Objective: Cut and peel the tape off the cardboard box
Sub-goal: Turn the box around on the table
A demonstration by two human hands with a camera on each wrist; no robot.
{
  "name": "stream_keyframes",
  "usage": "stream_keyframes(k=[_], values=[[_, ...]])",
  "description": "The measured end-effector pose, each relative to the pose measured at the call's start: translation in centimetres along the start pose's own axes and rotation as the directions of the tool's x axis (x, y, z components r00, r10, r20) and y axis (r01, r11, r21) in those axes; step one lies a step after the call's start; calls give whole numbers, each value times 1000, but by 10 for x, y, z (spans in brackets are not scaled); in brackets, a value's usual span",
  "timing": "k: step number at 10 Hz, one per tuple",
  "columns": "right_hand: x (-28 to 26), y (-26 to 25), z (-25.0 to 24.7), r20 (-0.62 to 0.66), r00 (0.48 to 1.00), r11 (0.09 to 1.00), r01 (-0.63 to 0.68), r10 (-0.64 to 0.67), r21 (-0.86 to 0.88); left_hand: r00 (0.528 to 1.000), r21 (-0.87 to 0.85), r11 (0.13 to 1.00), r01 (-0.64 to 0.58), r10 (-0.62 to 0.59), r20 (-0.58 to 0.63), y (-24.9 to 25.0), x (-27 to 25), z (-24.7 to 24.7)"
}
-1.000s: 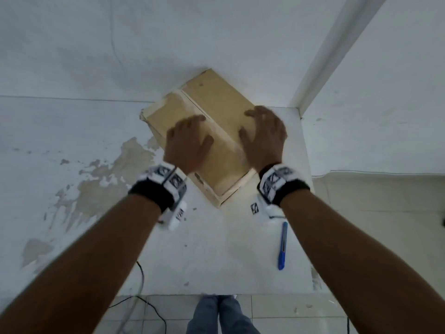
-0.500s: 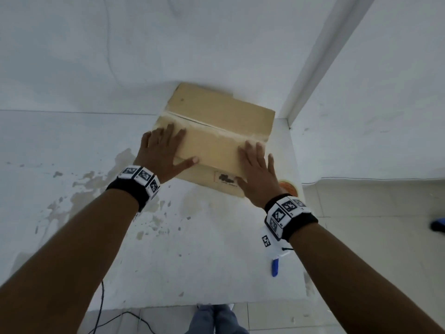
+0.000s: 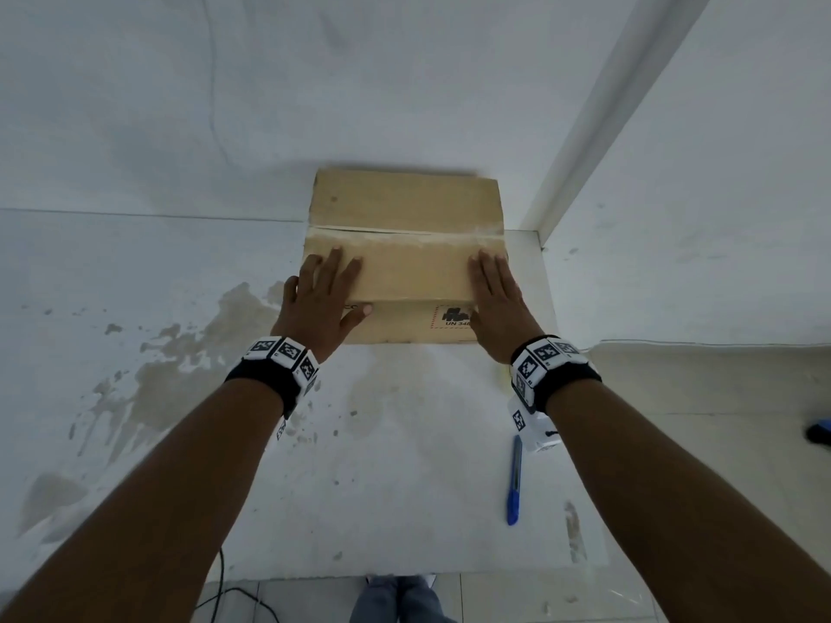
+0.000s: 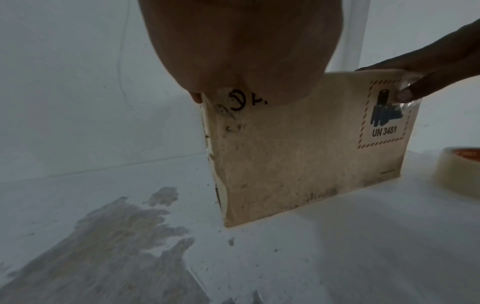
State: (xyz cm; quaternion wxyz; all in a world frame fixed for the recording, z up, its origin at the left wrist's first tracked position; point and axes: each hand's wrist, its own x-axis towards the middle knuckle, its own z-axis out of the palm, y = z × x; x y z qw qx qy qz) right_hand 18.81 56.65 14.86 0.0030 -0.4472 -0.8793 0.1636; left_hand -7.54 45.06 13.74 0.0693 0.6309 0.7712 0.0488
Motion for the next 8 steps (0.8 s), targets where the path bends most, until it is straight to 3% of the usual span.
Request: stream_keyframes(k=[3,5,7,8], values=[[-1,-2,5,-20,1000,997,8,-6,83,999,-5,999,-34,34,24,-11,9,-4],[1,2,3,-10,1000,994,26,-25,102,999,-15,1000,17,-16,47,-5,5,-3],[2,0,-5,62,998,995,-15,9,97,994,8,1000,-1,0,112,-4,6,-17],[-6,-4,-17,-10,1000,974,-15,18,224,997,-65,998,12,-7,77,3,-8,-24]])
